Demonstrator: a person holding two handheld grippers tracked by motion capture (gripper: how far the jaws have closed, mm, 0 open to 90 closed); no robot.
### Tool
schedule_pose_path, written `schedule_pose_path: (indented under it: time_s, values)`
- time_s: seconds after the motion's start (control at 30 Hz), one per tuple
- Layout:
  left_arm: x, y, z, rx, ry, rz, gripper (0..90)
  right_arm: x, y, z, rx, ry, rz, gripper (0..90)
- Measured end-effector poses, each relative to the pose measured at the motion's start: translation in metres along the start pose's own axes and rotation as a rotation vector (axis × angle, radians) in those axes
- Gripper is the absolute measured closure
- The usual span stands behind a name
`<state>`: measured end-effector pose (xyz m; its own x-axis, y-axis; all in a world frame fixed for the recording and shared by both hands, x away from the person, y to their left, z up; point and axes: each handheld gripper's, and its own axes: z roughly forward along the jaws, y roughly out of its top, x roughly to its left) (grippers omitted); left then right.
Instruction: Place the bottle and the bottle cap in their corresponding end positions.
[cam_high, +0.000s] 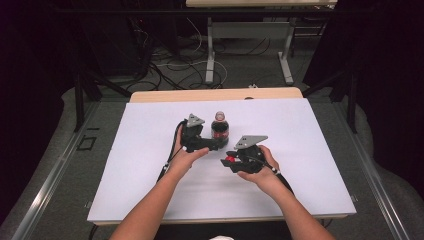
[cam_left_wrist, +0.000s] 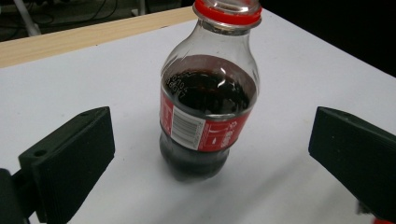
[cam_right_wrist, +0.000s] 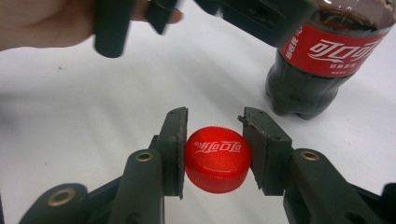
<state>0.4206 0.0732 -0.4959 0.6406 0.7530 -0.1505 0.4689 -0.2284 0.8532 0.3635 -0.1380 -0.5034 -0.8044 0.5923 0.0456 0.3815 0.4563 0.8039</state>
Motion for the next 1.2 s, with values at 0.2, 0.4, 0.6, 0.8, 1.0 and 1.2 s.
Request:
schedule_pose_path:
  time_s: [0.2,0.4,0.6,0.8,1.0,1.2]
  values:
    - [-0.004,-0.01,-0.017,-0.022,-0.015,-0.009,0.6,0.0,-0.004,0.01,0.018,-0.013,-0.001,61.0]
    - [-0.009,-0.019,-0.03,-0.024,-0.035,0.004,0.7,0.001,-0.011,0.026,0.069,-0.003,0.01,61.0]
    - [-0.01,-0.029,-0.039,-0.015,-0.025,-0.004,0.7,0.004,-0.021,0.037,0.089,0.012,-0.004,61.0]
    - [-0.004,-0.04,-0.044,-0.005,-0.009,-0.016,0.7,0.012,-0.031,0.046,0.094,0.034,-0.001,61.0]
    - [0.004,-0.044,-0.048,-0.011,0.002,-0.039,0.7,0.014,-0.034,0.052,0.082,0.036,-0.017,60.9]
    - [0.006,-0.045,-0.048,-0.011,0.005,-0.049,0.7,0.015,-0.037,0.056,0.081,0.036,-0.031,60.4]
